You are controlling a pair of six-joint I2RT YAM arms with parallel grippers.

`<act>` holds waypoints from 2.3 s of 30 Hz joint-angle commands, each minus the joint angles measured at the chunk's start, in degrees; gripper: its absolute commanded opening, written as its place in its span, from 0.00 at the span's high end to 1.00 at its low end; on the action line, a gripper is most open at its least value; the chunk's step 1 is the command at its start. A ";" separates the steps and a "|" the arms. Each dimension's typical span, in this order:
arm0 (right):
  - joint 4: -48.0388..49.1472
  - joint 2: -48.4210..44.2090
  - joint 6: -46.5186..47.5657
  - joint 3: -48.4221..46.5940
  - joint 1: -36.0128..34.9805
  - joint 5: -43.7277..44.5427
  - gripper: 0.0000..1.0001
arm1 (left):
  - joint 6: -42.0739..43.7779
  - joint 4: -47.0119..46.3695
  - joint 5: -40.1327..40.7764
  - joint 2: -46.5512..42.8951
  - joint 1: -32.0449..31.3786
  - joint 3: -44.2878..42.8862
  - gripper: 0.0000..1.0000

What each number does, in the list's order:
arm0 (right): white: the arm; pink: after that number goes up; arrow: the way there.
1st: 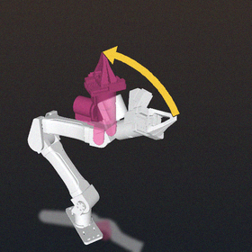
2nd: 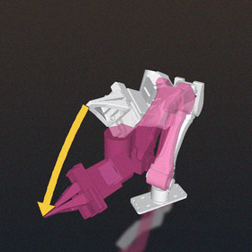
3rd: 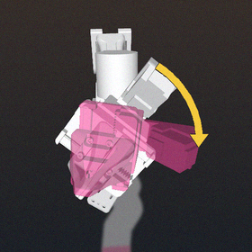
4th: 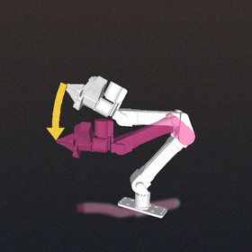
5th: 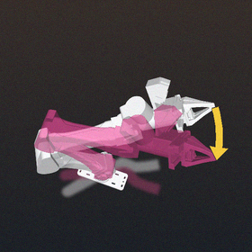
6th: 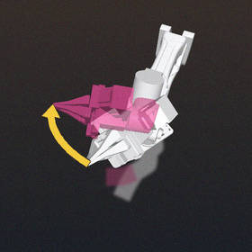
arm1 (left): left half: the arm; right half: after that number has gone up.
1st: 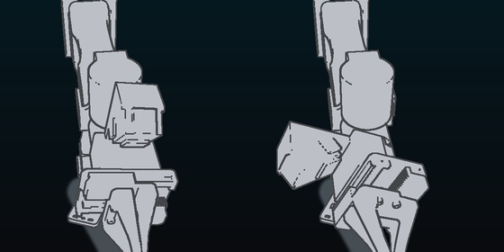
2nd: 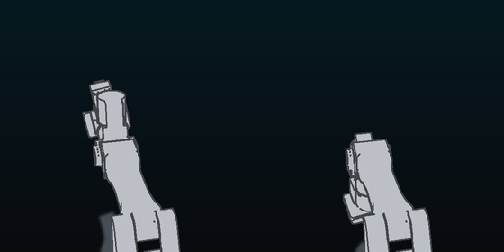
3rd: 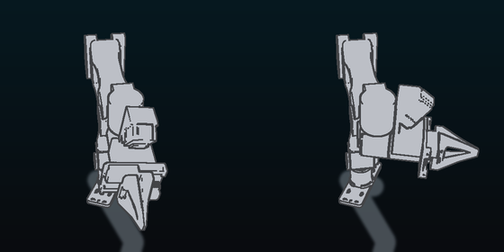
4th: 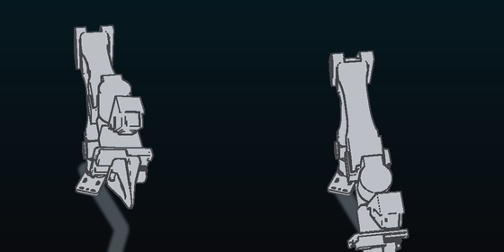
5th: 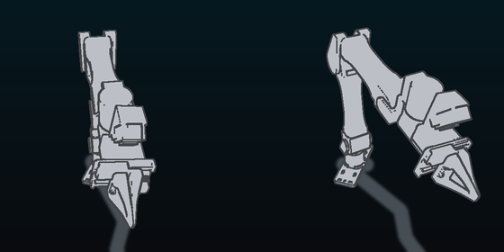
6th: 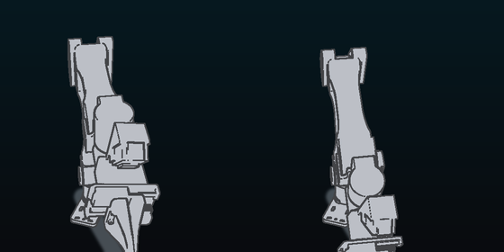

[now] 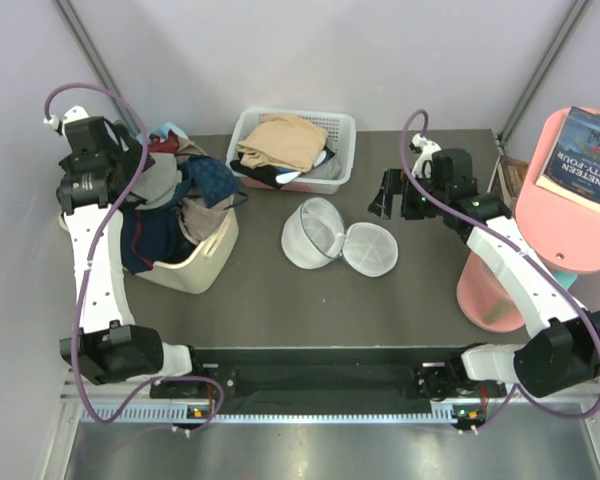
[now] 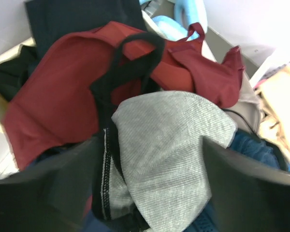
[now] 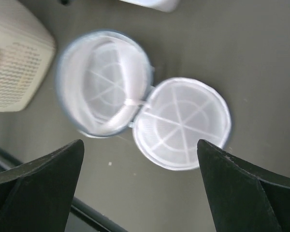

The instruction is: Unzip the laundry bag and remove the bra

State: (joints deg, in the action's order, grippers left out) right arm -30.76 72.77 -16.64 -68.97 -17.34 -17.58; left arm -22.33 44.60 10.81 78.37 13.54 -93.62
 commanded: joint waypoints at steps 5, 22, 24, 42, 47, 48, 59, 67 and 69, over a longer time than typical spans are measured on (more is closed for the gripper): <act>-5.01 4.83 -0.84 2.87 0.64 16.61 0.00 | 0.70 3.03 3.95 -4.80 0.35 -3.40 0.01; 0.35 22.32 -1.20 6.13 0.29 23.03 0.33 | 4.75 4.98 21.61 6.79 -35.75 -23.18 0.01; 0.62 23.90 -0.94 6.21 0.21 23.12 0.36 | 4.49 4.45 21.54 9.60 -41.89 -24.14 0.01; -2.71 30.42 2.05 0.61 0.56 27.05 1.00 | -3.95 -8.65 4.57 14.18 -54.59 -0.17 0.01; -10.80 26.29 6.79 -5.46 1.70 37.25 1.00 | -4.13 -11.46 3.78 13.92 -54.24 3.27 0.01; -11.77 25.15 7.50 -7.91 1.79 40.93 1.00 | -4.30 -11.90 3.52 13.92 -54.15 4.40 0.01; -23.37 26.10 14.97 -23.04 -4.96 60.73 1.00 | -8.96 -16.65 -1.14 14.62 -52.83 9.42 0.01; -27.15 31.63 10.67 -31.31 -18.24 58.55 1.00 | -10.63 -17.09 -0.88 11.73 -51.34 13.99 0.01; -27.42 33.30 9.18 -32.80 -21.32 56.44 1.00 | -11.07 -17.00 -0.88 11.02 -50.90 15.40 0.01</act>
State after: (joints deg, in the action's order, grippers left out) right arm -55.75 103.07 -4.78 -97.36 -33.85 40.16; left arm -31.86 29.93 10.04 93.58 -38.33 -80.23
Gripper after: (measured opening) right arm 0.008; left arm 0.990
